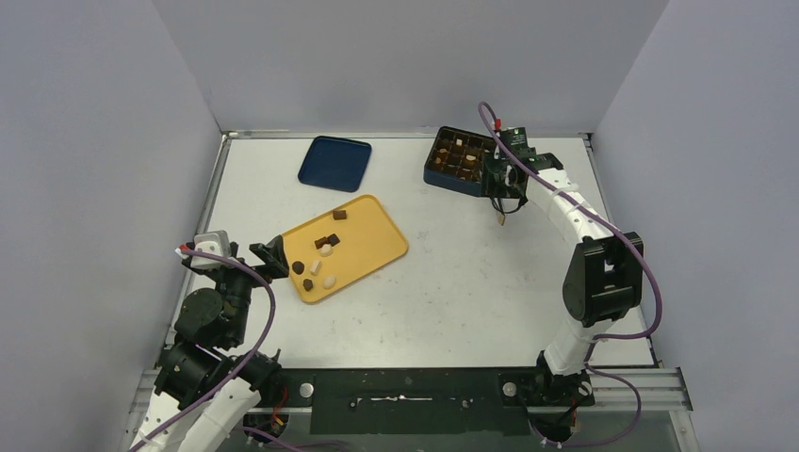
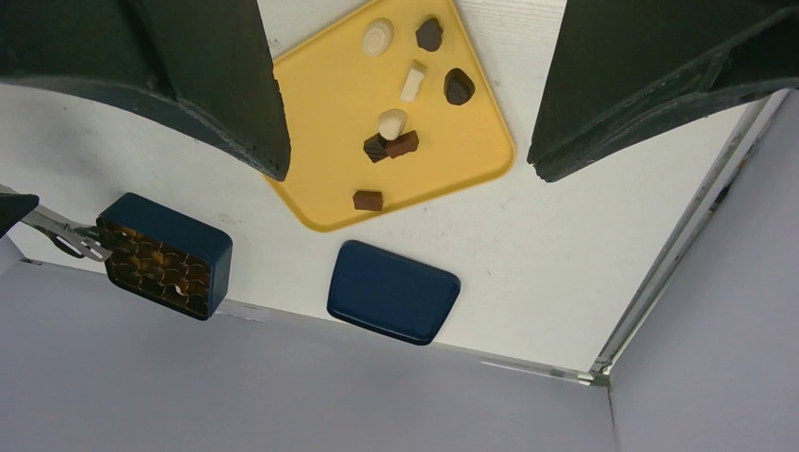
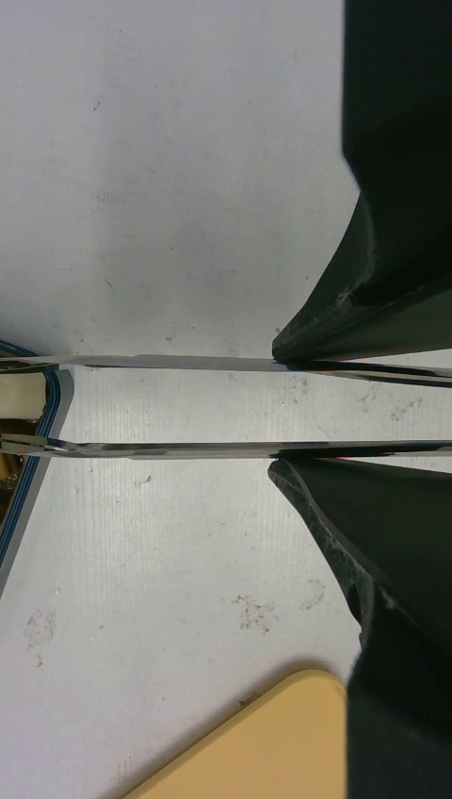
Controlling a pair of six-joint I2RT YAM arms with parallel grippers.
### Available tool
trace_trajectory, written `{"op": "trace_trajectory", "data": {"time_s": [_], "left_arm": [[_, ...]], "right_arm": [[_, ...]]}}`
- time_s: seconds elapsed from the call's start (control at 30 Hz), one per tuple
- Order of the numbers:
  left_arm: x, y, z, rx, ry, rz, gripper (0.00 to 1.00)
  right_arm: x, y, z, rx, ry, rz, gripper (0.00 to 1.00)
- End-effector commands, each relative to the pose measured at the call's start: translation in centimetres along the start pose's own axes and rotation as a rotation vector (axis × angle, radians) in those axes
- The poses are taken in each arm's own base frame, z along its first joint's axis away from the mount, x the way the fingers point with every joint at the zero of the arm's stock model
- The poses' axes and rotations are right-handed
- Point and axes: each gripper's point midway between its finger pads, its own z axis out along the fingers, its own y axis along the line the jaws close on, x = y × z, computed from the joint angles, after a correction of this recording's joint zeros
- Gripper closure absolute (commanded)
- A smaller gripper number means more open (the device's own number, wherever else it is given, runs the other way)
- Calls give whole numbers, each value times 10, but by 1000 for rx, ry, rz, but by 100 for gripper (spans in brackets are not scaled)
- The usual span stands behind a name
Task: Pack the chocolate
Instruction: Place the fake chocolate in the packing box, then pick up the fake chocolate from the plate.
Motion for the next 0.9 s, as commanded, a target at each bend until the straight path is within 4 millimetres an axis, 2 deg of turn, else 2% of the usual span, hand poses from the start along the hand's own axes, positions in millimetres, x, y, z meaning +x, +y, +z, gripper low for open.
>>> {"op": "trace_trajectory", "data": {"time_s": [0.0,0.23,0.57,0.67,0.77,0.87], "left_arm": [[-9,-4,2,13,-26,-8,3],[-9,-4,2,13,-26,-8,3],[-10,-3,1,12,-28,-8,3],[-10,-3,1,10,-28,-9,3],[-11,-2,1,6,-32,-10,3],[-11,-2,1,5,-34,-11,3]], "right_arm": [[-17,-3,-6,17,-67,6,61],[-23,4,-17,1,-97,-12,61],[-28,42,-29,-47,-153,-104,61],[-27,64,-31,-96,-172,-138,61],[-19,103,-32,-207,-172,-199,61],[-8,134,-29,-271,-165,-245,61]]}}
